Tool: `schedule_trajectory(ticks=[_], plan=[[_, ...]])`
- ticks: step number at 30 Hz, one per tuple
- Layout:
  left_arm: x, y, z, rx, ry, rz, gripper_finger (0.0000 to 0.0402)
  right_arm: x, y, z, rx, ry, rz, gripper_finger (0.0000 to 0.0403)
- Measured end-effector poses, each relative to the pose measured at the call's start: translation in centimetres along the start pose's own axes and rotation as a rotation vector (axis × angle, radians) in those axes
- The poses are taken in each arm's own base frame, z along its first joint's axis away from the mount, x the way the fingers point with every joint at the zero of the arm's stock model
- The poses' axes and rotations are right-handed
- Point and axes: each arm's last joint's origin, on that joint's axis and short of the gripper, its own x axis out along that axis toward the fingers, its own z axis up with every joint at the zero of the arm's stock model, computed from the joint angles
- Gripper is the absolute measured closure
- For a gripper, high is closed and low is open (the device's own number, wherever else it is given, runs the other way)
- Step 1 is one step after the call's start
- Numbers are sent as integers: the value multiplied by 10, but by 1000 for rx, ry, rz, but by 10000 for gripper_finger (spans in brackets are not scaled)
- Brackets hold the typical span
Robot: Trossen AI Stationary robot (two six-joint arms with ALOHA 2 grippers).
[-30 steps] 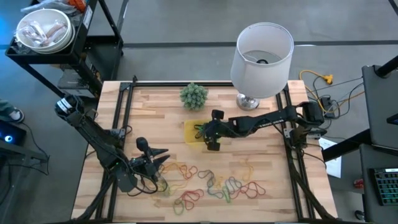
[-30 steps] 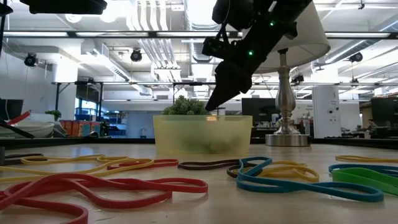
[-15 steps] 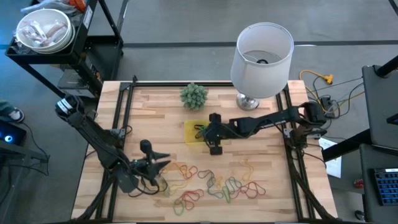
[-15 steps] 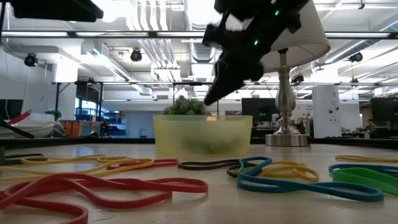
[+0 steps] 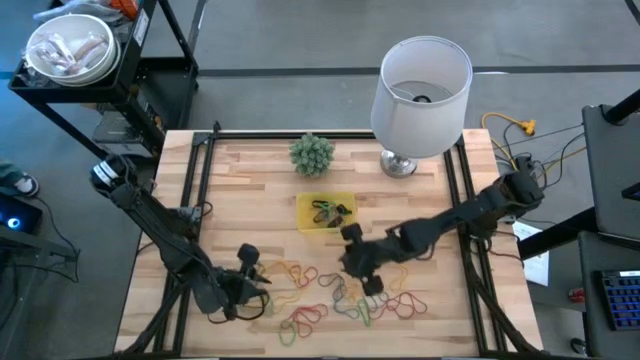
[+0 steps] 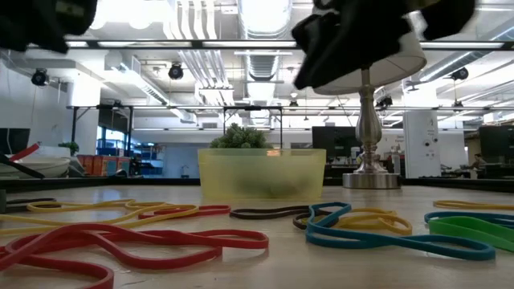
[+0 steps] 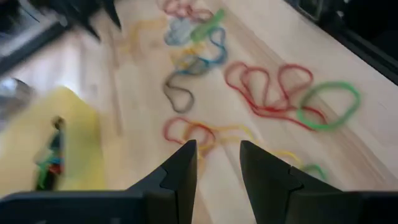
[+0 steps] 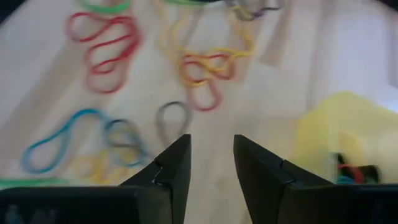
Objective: Pick and place rubber bands into bin
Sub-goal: Put the black rubber band into the yellow bin
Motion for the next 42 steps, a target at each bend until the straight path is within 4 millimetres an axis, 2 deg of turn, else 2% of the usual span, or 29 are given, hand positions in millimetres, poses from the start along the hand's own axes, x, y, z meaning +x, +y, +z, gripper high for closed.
schedule_trajectory(ticks=[6,12,24,42], plan=[[8,-6,-13,-45,120,-41,295,-2,34,-7,40,20,62,301],[19,-13,-17,-25,169,-64,295,-3,53,-16,46,44,88,312],[35,-21,-40,-51,350,-35,295,-3,55,-17,66,43,89,335],[41,-16,-44,-76,380,-33,295,-3,55,-15,65,25,90,340]])
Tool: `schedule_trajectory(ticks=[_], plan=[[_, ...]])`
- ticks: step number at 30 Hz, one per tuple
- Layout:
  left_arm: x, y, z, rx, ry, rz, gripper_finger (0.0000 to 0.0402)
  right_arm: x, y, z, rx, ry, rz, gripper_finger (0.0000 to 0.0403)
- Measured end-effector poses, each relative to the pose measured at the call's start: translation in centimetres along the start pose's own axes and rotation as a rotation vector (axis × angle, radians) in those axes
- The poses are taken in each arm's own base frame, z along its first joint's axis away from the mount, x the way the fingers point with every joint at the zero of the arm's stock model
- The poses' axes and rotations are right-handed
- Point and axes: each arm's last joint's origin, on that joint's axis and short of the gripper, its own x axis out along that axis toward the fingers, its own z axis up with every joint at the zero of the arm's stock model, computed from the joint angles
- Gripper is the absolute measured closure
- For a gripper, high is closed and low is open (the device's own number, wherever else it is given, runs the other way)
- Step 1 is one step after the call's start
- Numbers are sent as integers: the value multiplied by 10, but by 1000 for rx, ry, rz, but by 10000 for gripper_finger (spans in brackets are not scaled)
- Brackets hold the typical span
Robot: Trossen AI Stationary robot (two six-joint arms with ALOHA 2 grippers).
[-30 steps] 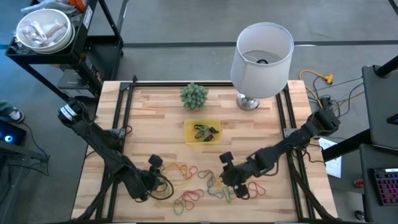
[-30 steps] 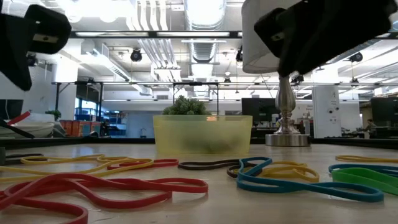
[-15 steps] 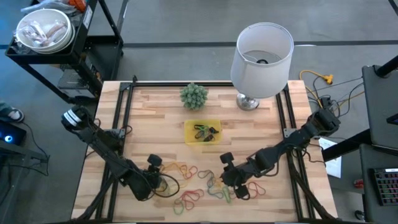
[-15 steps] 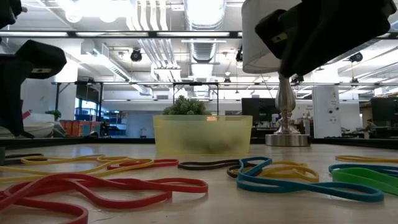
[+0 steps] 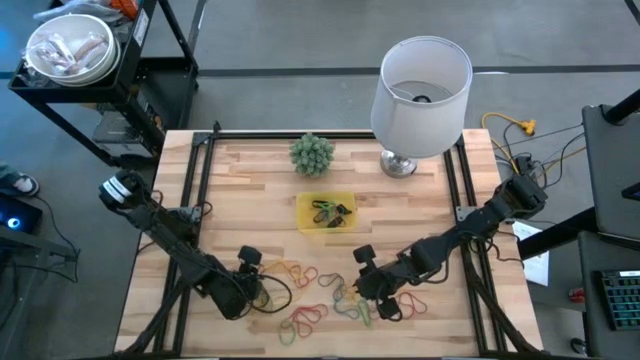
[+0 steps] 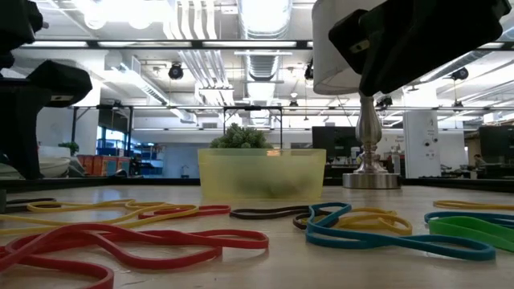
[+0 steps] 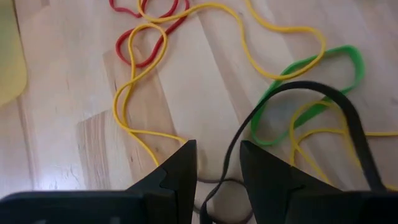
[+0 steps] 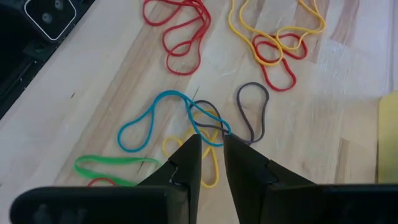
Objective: Pick and place rubber bands into bin
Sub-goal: Put the black rubber band into the yellow bin
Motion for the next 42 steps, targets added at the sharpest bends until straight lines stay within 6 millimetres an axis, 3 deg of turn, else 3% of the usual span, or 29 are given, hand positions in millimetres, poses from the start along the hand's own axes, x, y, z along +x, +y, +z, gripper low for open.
schedule_trajectory(ticks=[14,23,30,42], plan=[[9,-3,-2,11,28,7,302,0,0,0,2,0,0,341],[6,-3,-1,7,28,-29,395,0,0,0,2,0,1,344],[6,-3,-1,4,28,-24,380,0,0,0,2,0,1,344],[6,2,5,0,3,32,401,0,0,0,2,0,1,344]])
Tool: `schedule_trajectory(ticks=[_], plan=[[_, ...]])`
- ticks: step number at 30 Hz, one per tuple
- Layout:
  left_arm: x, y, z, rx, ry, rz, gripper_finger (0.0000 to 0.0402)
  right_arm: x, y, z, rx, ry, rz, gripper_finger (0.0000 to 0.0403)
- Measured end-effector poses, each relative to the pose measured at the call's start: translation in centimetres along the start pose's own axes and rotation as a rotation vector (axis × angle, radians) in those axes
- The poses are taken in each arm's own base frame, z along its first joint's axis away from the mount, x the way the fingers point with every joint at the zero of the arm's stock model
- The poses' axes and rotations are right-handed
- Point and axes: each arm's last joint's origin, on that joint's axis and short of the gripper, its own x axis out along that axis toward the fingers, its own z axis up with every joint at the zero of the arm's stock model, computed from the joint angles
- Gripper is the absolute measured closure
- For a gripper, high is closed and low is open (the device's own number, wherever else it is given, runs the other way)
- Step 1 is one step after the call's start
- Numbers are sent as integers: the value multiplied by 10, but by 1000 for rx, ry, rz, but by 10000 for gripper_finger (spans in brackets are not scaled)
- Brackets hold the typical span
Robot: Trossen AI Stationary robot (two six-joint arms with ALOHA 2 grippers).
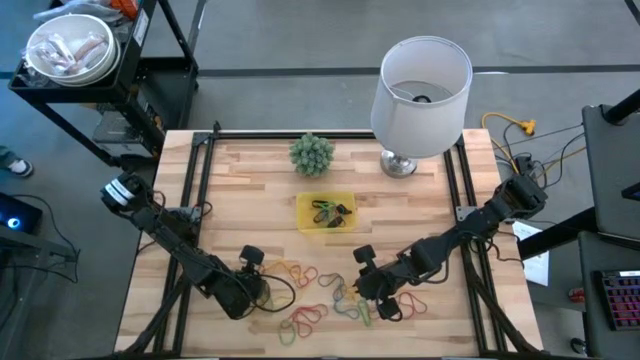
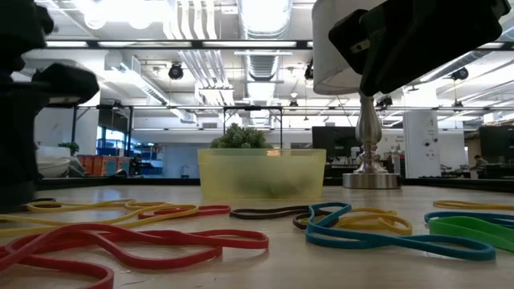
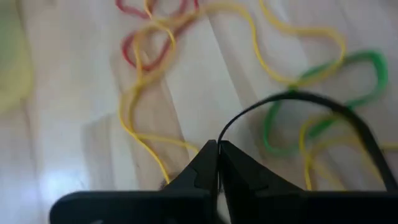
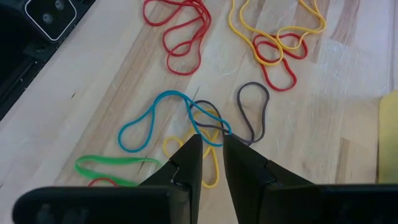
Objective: Pick and place rubber bands into bin
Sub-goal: Put the black rubber band into the yellow bin
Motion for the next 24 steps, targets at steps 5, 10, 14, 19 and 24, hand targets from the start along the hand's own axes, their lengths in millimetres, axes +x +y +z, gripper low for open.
schedule_trajectory(ticks=[5,10,14,19,24], plan=[[-8,2,16,44,-76,91,401,0,0,0,0,0,0,344],[-20,6,36,91,-165,245,402,0,0,0,0,0,0,344],[-29,10,49,131,-214,387,402,0,0,0,0,0,0,344],[-32,24,60,157,-216,565,402,0,0,0,0,0,0,344],[-24,53,67,142,-159,650,402,0,0,0,0,0,0,344]])
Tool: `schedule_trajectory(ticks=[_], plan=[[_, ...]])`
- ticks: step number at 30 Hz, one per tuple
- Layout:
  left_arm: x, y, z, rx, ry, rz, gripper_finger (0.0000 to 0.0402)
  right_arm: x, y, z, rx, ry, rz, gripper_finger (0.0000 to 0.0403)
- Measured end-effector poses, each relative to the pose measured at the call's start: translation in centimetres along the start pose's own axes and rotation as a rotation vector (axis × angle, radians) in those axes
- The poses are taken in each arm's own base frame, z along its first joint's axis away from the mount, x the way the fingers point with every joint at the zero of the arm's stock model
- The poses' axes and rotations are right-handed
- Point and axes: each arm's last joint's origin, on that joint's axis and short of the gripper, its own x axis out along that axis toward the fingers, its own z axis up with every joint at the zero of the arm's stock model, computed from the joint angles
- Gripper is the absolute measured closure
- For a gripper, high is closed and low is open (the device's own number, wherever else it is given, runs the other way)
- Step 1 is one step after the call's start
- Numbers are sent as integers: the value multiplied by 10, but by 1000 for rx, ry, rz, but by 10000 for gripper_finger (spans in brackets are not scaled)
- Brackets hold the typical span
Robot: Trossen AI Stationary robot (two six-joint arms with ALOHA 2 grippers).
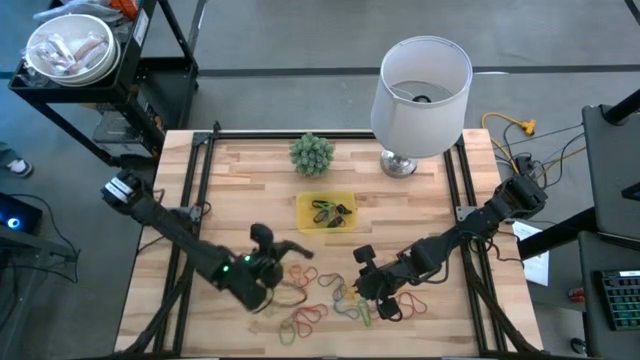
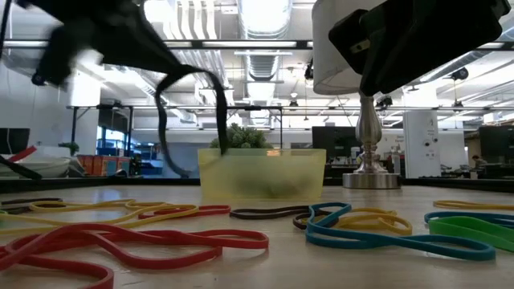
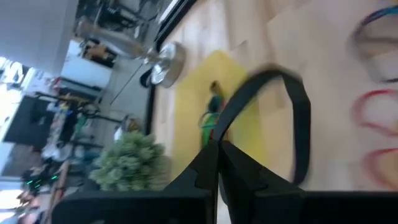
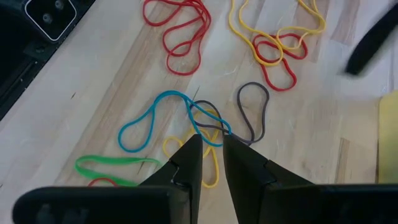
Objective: Pick and place rubber bands into bin
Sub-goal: Put the black rubber band into the yellow bin
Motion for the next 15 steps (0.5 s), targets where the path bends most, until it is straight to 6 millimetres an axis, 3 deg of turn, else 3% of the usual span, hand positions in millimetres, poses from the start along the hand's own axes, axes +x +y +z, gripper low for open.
schedule_trajectory(ticks=[7,15], plan=[[44,35,3,6,58,103,402,0,0,0,-3,0,0,344],[82,84,10,-45,-52,134,402,0,0,0,-4,1,0,344]])
